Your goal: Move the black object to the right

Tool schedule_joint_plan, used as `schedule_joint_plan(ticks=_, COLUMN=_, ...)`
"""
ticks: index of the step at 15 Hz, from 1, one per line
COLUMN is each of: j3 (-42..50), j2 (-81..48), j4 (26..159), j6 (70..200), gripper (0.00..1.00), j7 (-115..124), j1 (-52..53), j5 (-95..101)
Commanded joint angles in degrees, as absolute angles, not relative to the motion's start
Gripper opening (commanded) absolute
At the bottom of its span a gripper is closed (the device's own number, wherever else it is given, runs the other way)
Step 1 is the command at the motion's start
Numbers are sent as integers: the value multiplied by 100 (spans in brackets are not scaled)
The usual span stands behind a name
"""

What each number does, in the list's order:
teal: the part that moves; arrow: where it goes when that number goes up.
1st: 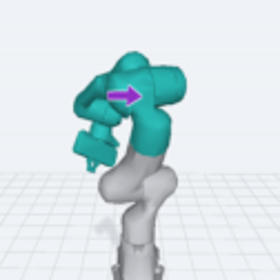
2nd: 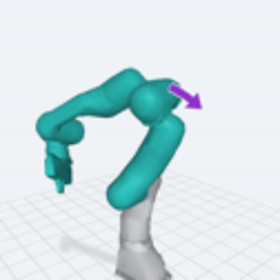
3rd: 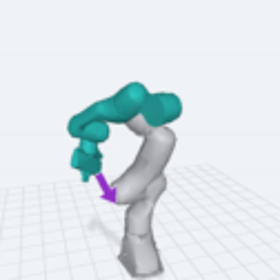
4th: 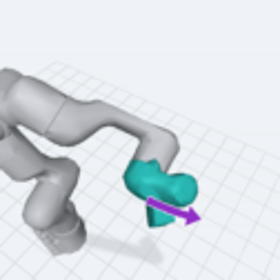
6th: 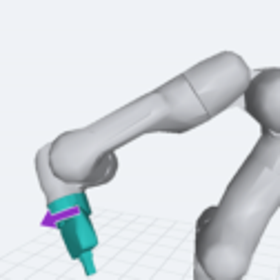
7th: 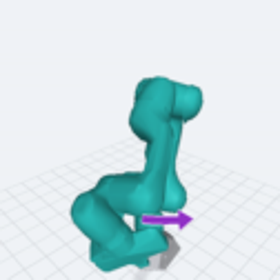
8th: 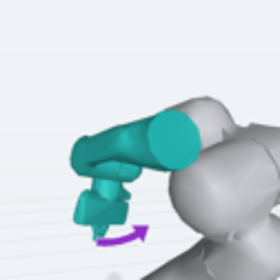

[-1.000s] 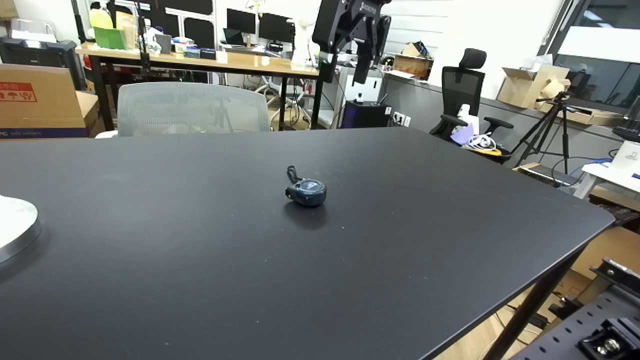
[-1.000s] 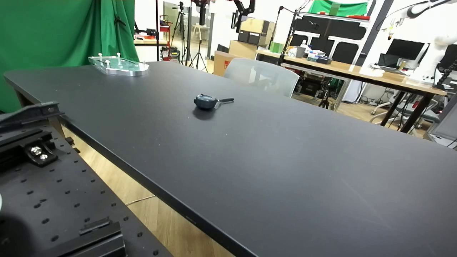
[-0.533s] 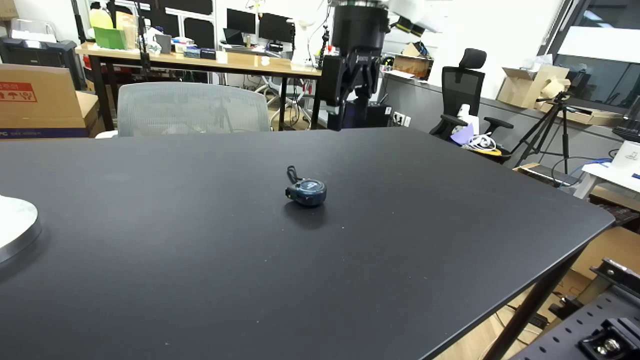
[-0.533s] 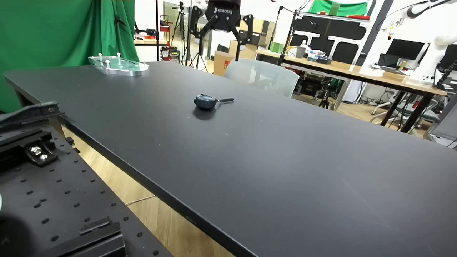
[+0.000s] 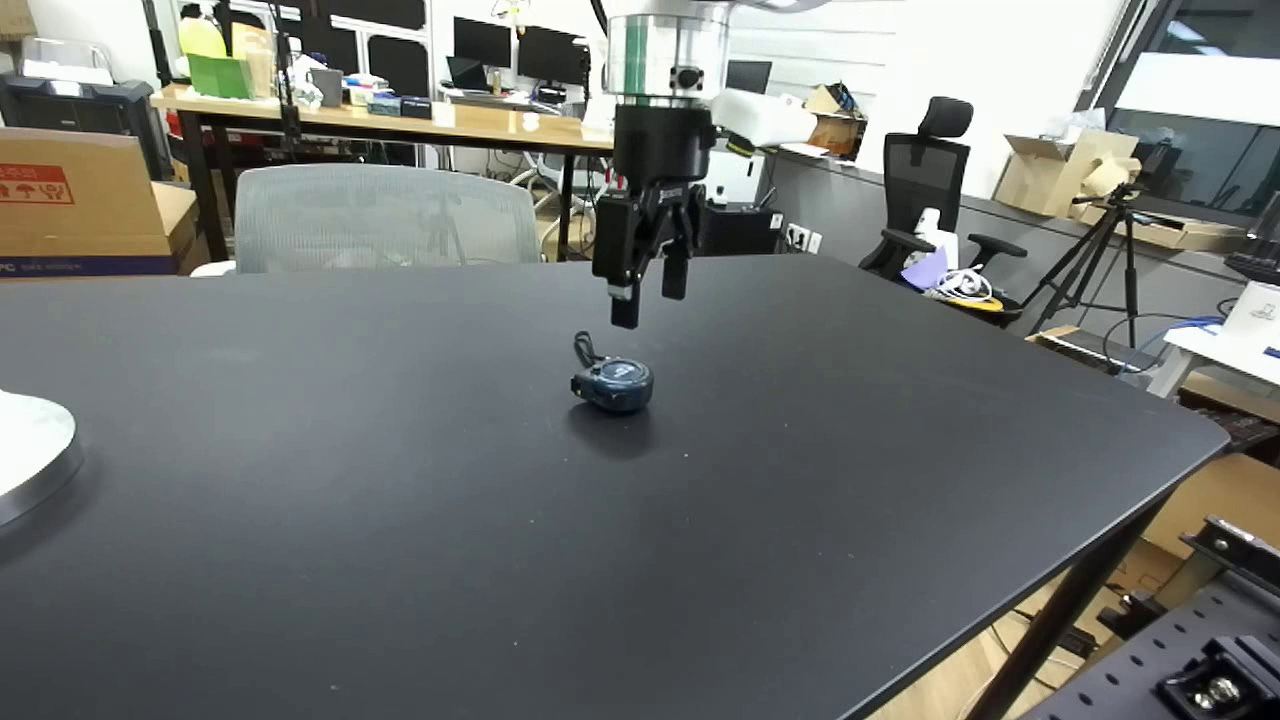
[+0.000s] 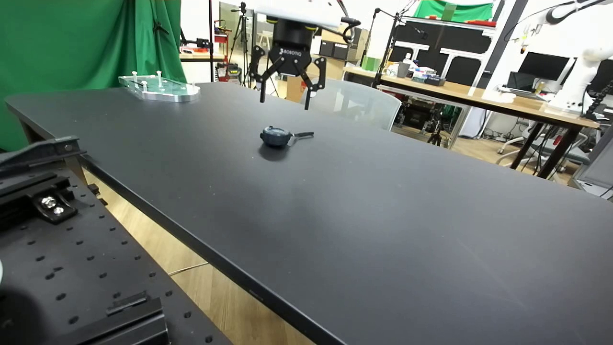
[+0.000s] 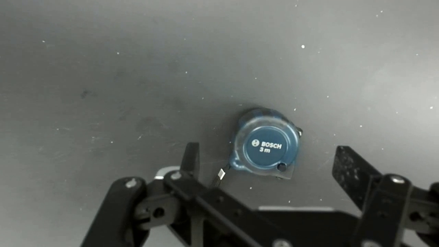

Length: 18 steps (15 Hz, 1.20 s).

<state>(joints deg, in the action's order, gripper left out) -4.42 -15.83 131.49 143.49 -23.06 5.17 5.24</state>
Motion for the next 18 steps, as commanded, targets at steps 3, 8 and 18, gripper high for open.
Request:
schedule_joint_plan(ticks=3, j3=-692, j2=-2085, j4=12789, j6=14322, gripper=100, j7=-2346, j1=323, j5=345)
schedule_joint_plan(ticks=8, j3=-883, j2=-2460, j4=12557, j6=14378, gripper=100, j7=-2310, j1=151, j5=-80)
schedule_joint_plan(ticks=18, j3=-817, j2=-2794, j4=12272, j6=14385, gripper=100, j7=-2074, j1=185, j5=-4)
